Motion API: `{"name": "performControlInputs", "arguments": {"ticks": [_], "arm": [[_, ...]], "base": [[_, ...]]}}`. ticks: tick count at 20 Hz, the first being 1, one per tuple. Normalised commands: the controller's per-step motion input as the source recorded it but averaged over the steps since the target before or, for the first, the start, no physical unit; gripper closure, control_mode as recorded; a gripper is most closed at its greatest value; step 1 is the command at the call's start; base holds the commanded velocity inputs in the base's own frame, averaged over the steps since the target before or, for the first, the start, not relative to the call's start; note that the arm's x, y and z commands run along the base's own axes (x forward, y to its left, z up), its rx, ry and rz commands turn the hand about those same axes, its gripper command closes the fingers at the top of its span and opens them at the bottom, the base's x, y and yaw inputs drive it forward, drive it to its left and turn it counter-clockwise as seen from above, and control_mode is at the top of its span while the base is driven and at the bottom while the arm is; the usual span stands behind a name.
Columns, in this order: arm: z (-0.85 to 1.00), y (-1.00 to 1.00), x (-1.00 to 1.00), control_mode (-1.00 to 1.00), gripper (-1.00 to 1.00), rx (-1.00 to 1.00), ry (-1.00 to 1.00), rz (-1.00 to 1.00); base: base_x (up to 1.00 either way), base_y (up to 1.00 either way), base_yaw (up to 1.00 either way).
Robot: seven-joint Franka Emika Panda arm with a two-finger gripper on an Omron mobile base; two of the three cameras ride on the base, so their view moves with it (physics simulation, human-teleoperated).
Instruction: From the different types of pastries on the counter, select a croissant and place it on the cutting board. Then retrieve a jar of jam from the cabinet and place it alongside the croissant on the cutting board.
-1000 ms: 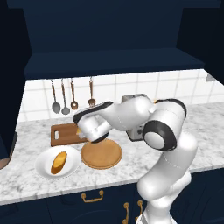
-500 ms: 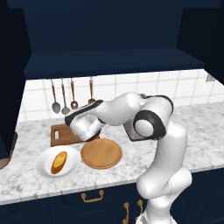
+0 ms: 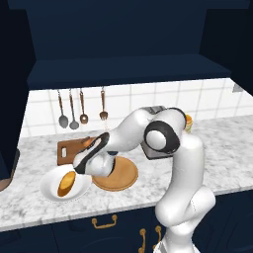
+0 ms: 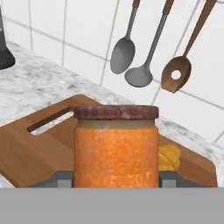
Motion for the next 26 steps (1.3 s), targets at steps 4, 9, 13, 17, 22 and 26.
{"name": "performControlInputs", "arguments": {"ticks": [4,9,13,17,22,26], "arm": [[-0.59,-0.05,0.48,-1.00,1.00,0.20,0.00,-0.03],[-0.64,0.01,0.33,-1.00,-1.00,0.08,0.00,-0.01],[-0.75,0.05,0.09,-1.00,-1.00,0.03,-0.01,0.00],[-0.92,0.04,0.00,-1.00,-1.00,0.00,-0.04,0.00],[-0.86,0.03,0.00,-1.00,-1.00,0.00,-0.04,0.00],[-0.74,0.00,-0.04,-1.00,-1.00,0.05,-0.02,-0.02]], "base": [[0.00,0.00,0.00],[0.00,0.00,0.00],[0.00,0.00,0.00],[0.00,0.00,0.00],[0.00,0.00,0.00],[0.00,0.00,0.00]]}}
